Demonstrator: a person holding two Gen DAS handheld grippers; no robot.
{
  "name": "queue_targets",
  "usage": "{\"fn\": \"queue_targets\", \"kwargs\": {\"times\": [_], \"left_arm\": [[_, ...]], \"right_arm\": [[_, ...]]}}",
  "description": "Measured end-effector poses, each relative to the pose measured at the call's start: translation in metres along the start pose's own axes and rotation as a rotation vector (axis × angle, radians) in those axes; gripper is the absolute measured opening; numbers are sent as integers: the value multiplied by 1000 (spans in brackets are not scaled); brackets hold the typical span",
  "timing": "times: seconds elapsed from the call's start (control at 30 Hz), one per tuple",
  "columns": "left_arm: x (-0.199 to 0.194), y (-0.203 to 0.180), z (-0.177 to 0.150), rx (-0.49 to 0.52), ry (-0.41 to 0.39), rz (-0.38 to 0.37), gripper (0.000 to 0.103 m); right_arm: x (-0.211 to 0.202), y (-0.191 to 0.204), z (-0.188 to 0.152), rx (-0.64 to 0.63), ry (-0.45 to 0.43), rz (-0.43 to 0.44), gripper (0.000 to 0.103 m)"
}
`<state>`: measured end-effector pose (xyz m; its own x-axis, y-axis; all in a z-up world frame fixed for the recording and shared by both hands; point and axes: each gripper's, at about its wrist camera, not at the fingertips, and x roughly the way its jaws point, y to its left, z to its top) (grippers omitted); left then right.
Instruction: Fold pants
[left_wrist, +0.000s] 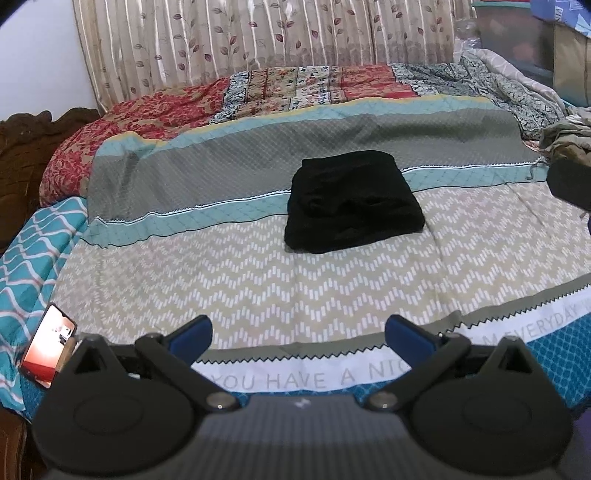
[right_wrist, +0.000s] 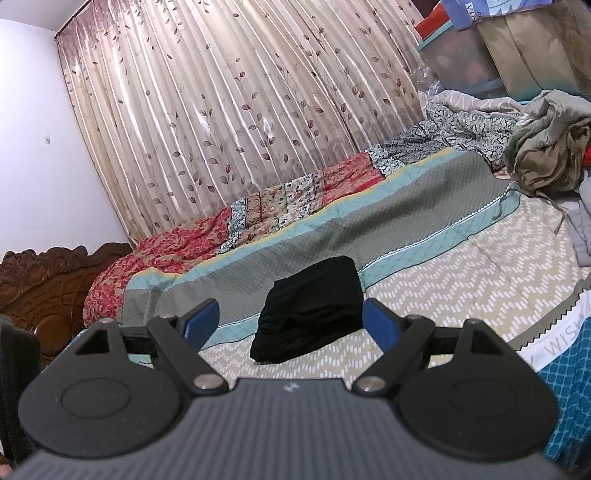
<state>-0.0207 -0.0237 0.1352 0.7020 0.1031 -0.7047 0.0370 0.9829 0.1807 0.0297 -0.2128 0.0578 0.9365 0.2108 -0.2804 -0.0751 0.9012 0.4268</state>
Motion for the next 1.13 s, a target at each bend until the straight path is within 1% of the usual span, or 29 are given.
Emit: {"fn": "queue_targets", "kwargs": {"times": [0.2,0.37,0.57,0.73,0.93,1.03,1.13], "left_arm": [[1,-16,4,33,11,13,103],[5,-27,5,45,25,12,103],[7,-36,5,63,31,12,103],[7,-34,8,52,19,19,103],[9,-26,11,19,21,8,103],[7,-22,11,13,1,-11,103],[7,-17,11,-12,13,-47,103]], "right_arm": [[-4,-14,1,39,-20,4,87],[-5,-25,2,68,-16,1,87],[-4,-29,-1,75,4,13,87],[-2,-28,-2,74,17,17,87],[2,-25,-2,64,29,15,87],[4,-21,-2,51,36,16,87],[4,-16,-1,31,37,18,87]]}}
